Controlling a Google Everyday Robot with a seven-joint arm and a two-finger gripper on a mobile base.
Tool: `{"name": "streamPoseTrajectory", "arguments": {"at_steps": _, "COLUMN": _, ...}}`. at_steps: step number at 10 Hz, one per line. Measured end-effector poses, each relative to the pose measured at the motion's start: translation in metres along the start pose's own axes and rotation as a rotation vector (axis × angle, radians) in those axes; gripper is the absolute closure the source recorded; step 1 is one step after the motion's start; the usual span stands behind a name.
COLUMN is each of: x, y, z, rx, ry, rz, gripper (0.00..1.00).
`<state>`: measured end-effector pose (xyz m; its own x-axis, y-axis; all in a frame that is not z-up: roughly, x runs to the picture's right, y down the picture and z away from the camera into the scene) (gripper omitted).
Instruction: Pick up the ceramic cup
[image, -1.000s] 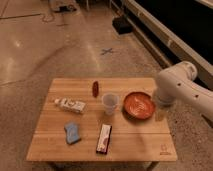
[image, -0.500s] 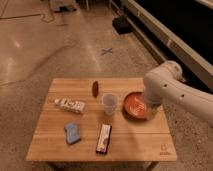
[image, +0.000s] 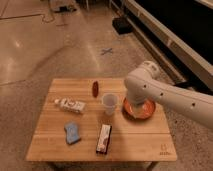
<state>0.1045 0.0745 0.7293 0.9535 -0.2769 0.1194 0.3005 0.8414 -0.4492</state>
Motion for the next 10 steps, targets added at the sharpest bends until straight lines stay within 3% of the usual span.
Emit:
{"name": "streamPoseTrajectory", "arguments": {"at_steps": 7, "x": -0.043, "y": -0.041, "z": 0.028, "rx": 0.015, "ry": 0.001, "rz": -0.098, "gripper": 0.35}}
{"name": "streamPoseTrajectory", "arguments": {"at_steps": 10, "x": -0.048, "y": -0.053, "z": 0.040, "rx": 0.023, "ry": 0.005, "rz": -0.129, "gripper": 0.35}}
